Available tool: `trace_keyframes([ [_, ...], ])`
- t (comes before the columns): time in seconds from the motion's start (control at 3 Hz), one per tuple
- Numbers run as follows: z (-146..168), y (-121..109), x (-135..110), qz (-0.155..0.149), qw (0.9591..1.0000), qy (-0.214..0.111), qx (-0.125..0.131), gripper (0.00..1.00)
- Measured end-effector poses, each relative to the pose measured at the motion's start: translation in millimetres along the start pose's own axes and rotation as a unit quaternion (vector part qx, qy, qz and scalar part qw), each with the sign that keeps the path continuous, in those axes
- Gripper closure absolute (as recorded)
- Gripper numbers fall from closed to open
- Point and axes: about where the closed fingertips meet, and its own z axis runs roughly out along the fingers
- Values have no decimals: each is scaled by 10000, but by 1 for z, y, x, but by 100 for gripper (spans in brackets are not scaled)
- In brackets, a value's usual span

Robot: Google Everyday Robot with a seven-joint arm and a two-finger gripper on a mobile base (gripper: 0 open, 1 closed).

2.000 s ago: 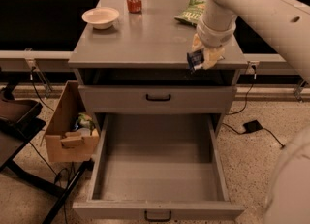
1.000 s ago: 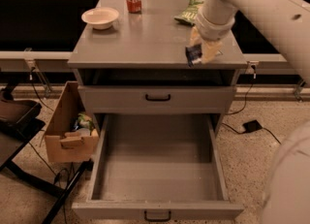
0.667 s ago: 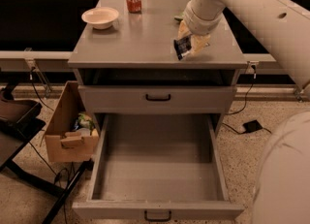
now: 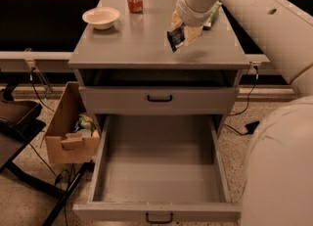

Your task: Pick rxbar blueberry from middle drawer and place on counter

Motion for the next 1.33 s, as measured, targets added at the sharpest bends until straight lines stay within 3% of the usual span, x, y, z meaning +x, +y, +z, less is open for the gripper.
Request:
trace_keyframes([
  [1.0,0,0,0,0,10000,0,-1,3],
  [1.33,0,0,0,0,10000,-1,-1,0],
])
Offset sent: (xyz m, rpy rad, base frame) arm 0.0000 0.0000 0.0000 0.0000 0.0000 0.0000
